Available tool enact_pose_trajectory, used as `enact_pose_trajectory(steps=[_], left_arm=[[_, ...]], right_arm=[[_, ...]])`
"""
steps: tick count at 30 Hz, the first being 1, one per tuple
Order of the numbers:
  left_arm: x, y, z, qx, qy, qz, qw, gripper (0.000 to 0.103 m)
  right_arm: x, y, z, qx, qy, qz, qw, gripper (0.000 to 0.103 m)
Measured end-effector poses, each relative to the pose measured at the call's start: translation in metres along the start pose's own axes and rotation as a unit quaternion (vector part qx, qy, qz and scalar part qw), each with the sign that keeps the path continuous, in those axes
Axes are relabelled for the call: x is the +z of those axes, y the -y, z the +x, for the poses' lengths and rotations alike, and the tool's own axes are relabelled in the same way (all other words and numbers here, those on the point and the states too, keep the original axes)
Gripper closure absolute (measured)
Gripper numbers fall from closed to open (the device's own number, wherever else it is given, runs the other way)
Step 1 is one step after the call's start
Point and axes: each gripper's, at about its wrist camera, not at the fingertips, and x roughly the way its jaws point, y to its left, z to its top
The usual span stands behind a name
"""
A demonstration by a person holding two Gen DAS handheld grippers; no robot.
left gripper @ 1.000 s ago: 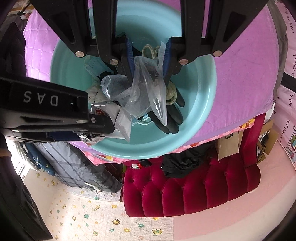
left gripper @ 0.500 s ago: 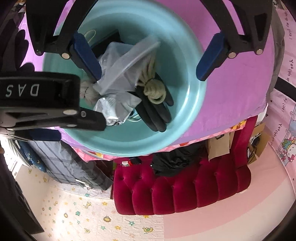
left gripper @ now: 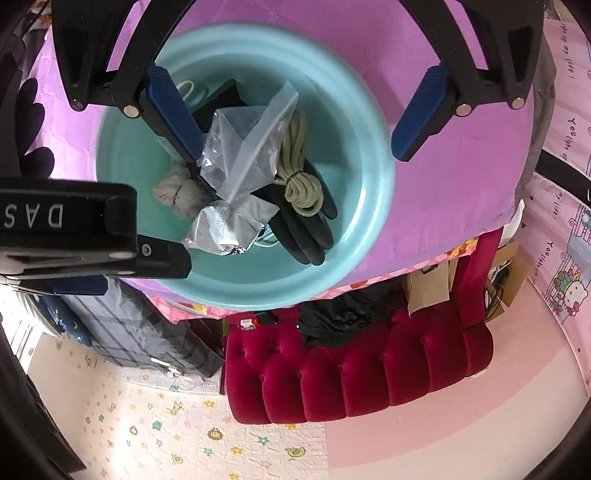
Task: Organize soft objects
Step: 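Withdraw both grippers from the basin back over the table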
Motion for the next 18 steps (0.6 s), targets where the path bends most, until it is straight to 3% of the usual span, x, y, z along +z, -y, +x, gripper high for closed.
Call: enact_pose_trajectory(steps=[18], left_arm=[[-0.023,0.008,-0.069,0.012,0.028,-0.011,0.9995,0.0]], right_arm=[[-0.03,-0.008,-0.084,-0.019,0.028,-0.005,0.999,0.0]])
